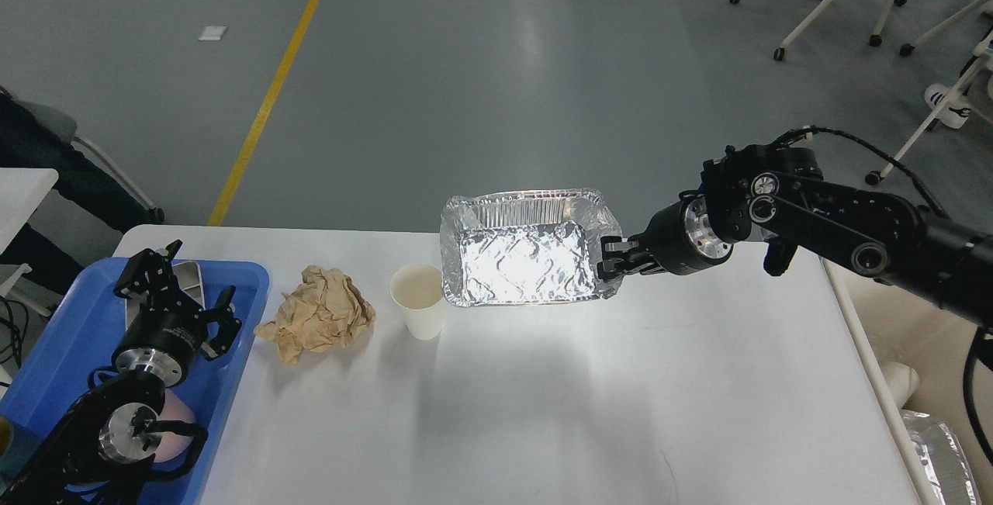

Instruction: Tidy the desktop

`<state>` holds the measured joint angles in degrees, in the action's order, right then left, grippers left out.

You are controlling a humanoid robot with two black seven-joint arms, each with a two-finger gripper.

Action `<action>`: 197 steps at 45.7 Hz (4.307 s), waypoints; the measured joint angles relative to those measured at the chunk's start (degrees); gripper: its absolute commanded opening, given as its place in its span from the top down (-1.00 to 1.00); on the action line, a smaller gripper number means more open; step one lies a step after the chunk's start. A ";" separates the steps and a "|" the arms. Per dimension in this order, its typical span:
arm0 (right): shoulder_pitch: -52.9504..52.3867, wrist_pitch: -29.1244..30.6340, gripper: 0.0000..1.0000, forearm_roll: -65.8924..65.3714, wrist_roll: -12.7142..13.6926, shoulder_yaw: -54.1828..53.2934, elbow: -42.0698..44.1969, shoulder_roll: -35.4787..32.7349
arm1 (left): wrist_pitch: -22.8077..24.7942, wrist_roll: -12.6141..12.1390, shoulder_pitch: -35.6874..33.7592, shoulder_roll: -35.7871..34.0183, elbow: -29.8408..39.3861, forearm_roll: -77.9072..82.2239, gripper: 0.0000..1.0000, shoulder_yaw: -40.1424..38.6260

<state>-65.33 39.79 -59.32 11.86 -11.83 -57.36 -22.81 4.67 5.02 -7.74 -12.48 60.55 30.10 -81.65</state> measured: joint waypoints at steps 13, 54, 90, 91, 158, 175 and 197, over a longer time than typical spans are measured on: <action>0.33 -0.22 1.00 -0.01 0.02 1.08 0.16 0.41 | 0.48 -0.67 -2.92 -1.70 0.87 0.23 -0.94 1.27; 0.64 -0.79 1.00 -0.23 0.18 1.14 0.33 0.86 | 1.87 -0.12 -7.62 -66.70 30.75 15.41 -0.94 38.58; 1.18 -1.07 1.00 -0.43 0.18 1.20 0.41 1.23 | 8.79 -6.43 -16.53 -53.97 26.40 28.12 -0.90 44.82; 1.29 -1.12 1.00 -0.44 0.18 1.20 0.41 1.24 | 9.34 -6.74 -17.51 -52.52 25.50 28.45 -0.90 45.16; 1.88 -2.72 1.00 -0.45 0.09 0.33 0.49 1.46 | 10.04 -9.41 -40.20 -7.23 -11.82 36.46 0.86 70.76; 1.52 -2.78 1.00 -0.44 0.09 0.31 0.66 1.71 | 13.45 -9.40 -42.77 -9.35 -8.76 35.41 1.00 70.44; 1.69 -2.70 1.00 -0.41 0.12 0.38 0.67 1.69 | 22.92 -8.40 -55.60 -41.24 16.90 32.46 1.00 64.73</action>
<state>-63.64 37.09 -59.74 11.98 -11.45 -56.70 -21.12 27.59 -3.38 -63.33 -53.72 77.46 62.56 -16.92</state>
